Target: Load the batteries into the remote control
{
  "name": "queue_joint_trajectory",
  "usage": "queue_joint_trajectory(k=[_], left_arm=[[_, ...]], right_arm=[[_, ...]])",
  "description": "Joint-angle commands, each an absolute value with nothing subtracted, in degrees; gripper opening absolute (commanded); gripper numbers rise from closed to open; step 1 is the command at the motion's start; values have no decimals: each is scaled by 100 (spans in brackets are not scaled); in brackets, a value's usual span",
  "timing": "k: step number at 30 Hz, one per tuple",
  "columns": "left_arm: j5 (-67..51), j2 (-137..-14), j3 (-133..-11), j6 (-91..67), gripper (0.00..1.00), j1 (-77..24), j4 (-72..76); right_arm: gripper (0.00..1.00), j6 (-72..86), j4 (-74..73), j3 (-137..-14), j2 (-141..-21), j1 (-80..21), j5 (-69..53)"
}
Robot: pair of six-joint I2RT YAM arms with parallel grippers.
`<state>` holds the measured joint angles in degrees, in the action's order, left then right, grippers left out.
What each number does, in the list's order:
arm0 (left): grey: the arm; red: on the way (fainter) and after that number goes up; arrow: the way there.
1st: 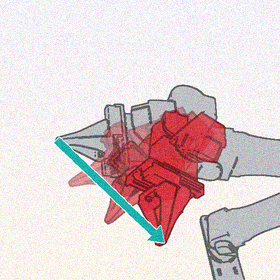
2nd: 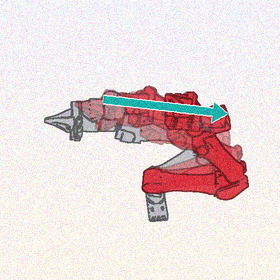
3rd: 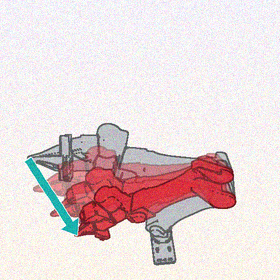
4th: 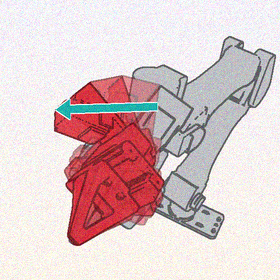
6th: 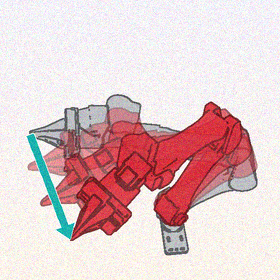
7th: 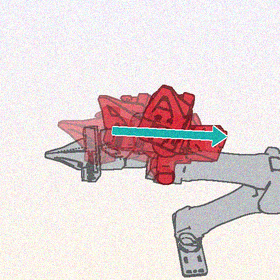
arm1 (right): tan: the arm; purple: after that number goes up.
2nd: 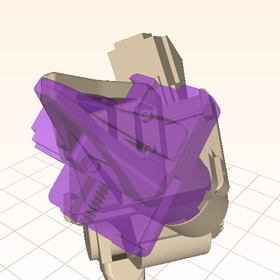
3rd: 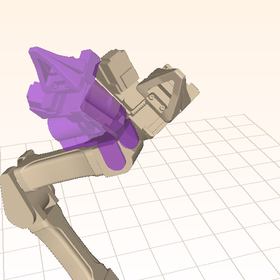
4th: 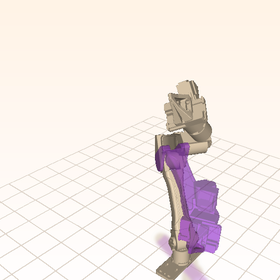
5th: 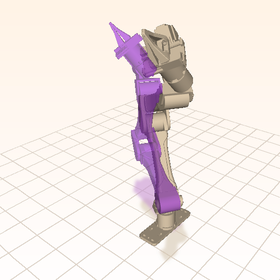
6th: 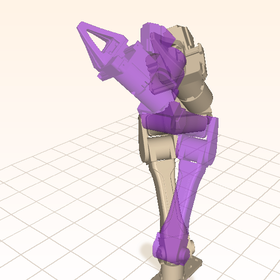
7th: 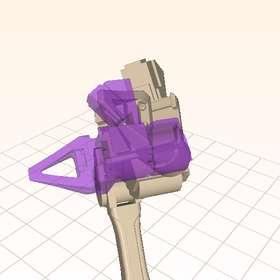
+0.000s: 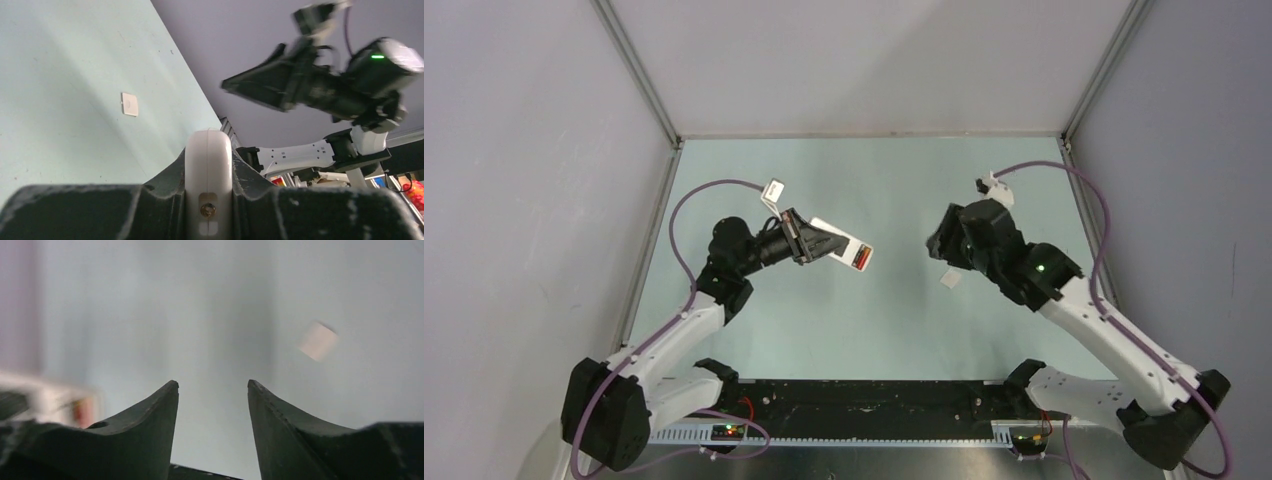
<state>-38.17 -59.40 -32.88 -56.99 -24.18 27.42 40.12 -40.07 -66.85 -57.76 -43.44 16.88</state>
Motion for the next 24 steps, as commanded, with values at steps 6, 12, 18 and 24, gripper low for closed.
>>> queue_joint_trajectory(k=[6, 12, 18, 24], left_arm=[[-3914, -5829, -3318, -5369, 0, -2389, 2584], [-4247, -6163, -3496, -5386, 0, -2336, 2350], [-4670, -6687, -3665, -5451, 0, -2239, 2164], [-4835, -6989, -3809, -5528, 0, -2138, 2109]], right_arm=[[40, 4008, -4032, -5207, -6359, -2359, 1994], [61, 1840, -3533, -5709, -7689, -2071, 469], [64, 387, -4130, -6031, -8613, -2245, 648], [70, -379, -4189, -6166, -9028, -2217, 747]])
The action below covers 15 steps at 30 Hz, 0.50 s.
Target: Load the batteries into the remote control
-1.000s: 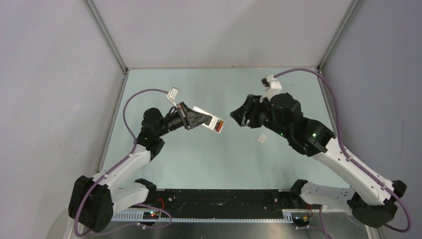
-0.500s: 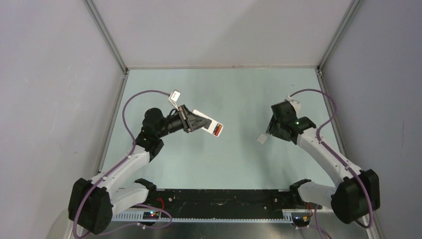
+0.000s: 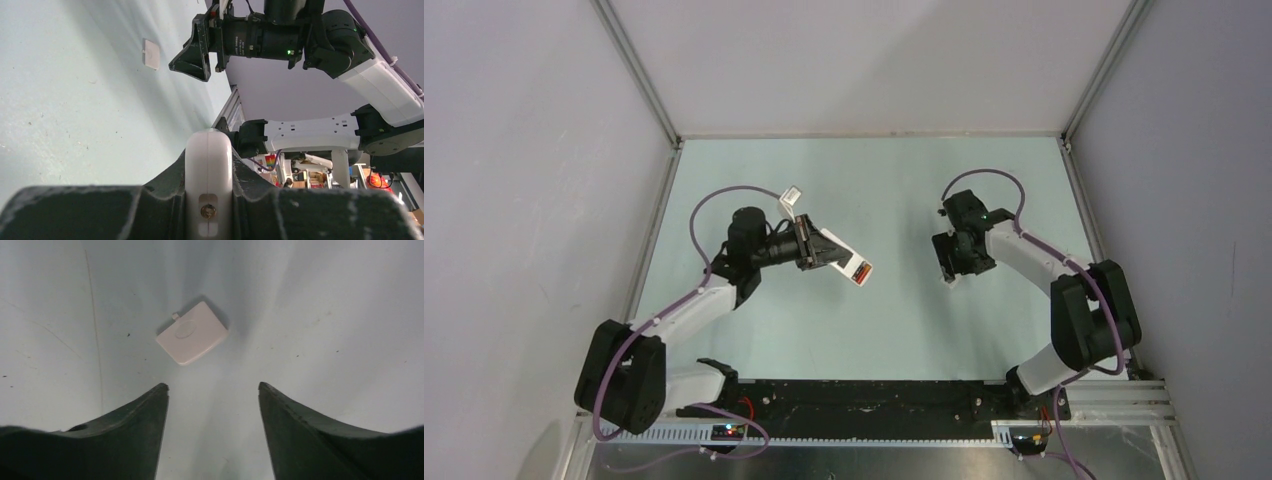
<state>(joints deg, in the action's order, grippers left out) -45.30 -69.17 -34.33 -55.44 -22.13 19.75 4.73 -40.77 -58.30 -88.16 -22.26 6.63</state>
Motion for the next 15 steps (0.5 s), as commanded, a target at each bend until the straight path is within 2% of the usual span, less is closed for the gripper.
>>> queue_joint_trajectory(k=[1, 3, 8, 15], left_arm=[[-4848, -7025, -3831, -5537, 0, -2130, 2105], [-4874, -7061, -3855, -5563, 0, -2117, 2093], [-4912, -7115, -3836, -5571, 0, -2072, 2064], [-4909, -7232, -3865, -5577, 0, -2052, 2047]], right_arm=[[77, -396, -4186, -6222, -9161, -2237, 741], [81, -476, -4172, -6286, -9374, -2315, 736], [82, -662, -4069, -6316, -9586, -2425, 607], [76, -942, -4089, -6413, -9897, -2269, 402]])
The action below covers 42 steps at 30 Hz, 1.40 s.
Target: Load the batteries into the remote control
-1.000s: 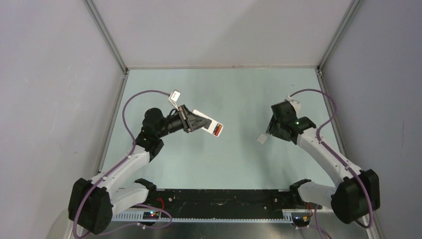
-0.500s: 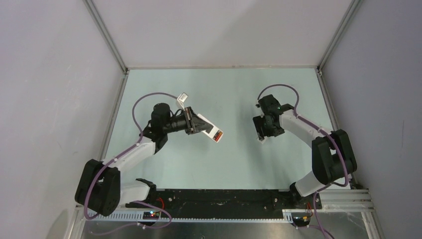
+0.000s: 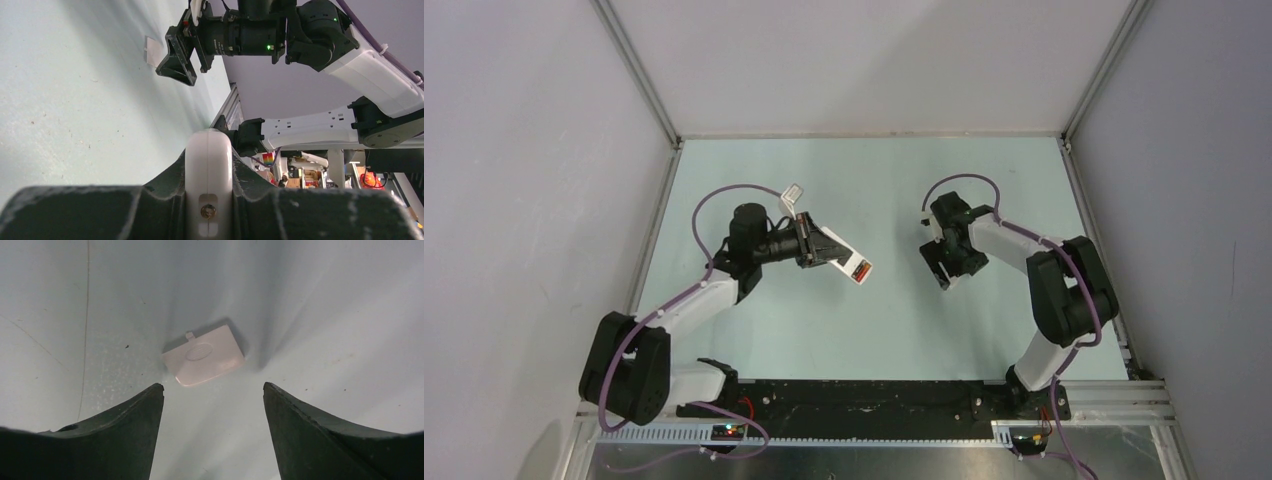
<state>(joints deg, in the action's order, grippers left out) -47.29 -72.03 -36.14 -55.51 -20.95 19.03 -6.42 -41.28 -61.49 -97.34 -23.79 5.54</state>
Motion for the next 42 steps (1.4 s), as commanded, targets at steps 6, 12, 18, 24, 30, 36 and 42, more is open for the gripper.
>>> queue_joint_trajectory(k=[6, 12, 18, 24, 30, 36, 42], left_arm=[[-4947, -7275, -3892, -5572, 0, -2035, 2039], [-4935, -7312, -3902, -5579, 0, -2017, 2025], [-4932, -7380, -3935, -5589, 0, -2013, 2018], [-4939, -7387, -3921, -5588, 0, -2014, 2013], [-4945, -7394, -3904, -5581, 0, -2017, 2018], [-4955, -7427, -3910, -5581, 0, -2008, 2013], [-4962, -7460, -3957, -5594, 0, -2006, 2017]], right_arm=[[70, -1326, -4050, -6443, -10118, -2144, 76], [65, -1537, -3898, -6451, -10230, -2014, -120], [49, -1663, -3846, -6475, -10326, -2004, -393], [54, -1653, -3875, -6559, -10442, -2014, -393], [61, -1470, -3927, -6785, -10685, -1955, -2], [92, -1575, -3908, -6849, -10745, -1916, 97], [83, -1743, -3825, -6927, -10890, -1874, 171]])
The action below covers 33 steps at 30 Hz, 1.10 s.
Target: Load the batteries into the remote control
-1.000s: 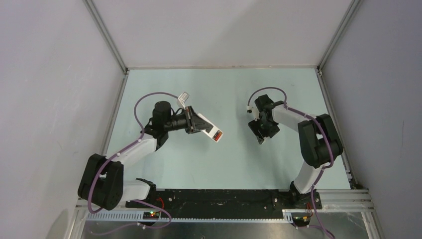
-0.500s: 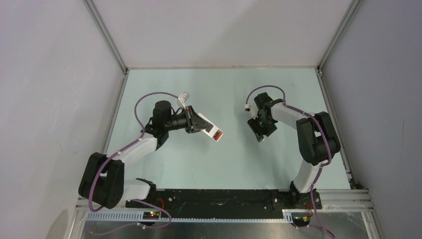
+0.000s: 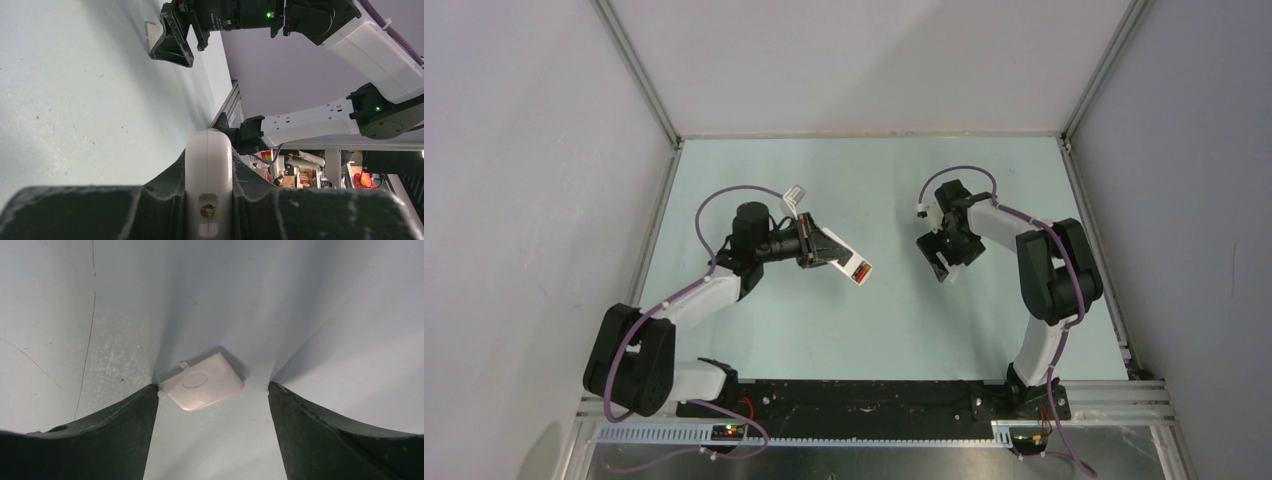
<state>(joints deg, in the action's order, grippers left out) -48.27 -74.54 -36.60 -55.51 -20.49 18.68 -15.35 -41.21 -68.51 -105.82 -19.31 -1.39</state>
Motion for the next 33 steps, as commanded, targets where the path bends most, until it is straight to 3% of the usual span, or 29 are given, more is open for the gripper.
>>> queue_joint_trajectory(k=[1, 6, 15, 23, 33], left_arm=[[-4954, -7461, -3960, -5595, 0, -2005, 2016], [-4940, -7491, -3977, -5607, 0, -2010, 2016], [-4919, -7510, -4022, -5642, 0, -2004, 2014], [-4856, -7479, -3921, -5635, 0, -2004, 2013], [-4784, -7258, -3782, -5579, 0, -1980, 2008]], right_arm=[[82, -1759, -3820, -6931, -10907, -1873, 102], [75, -1848, -3641, -6939, -10918, -1874, 87], [51, -1182, -3671, -7143, -10918, -1872, 91], [48, 535, -4378, -7394, -11016, -2391, 1043], [50, 2069, -4168, -7244, -10851, -3625, 581]])
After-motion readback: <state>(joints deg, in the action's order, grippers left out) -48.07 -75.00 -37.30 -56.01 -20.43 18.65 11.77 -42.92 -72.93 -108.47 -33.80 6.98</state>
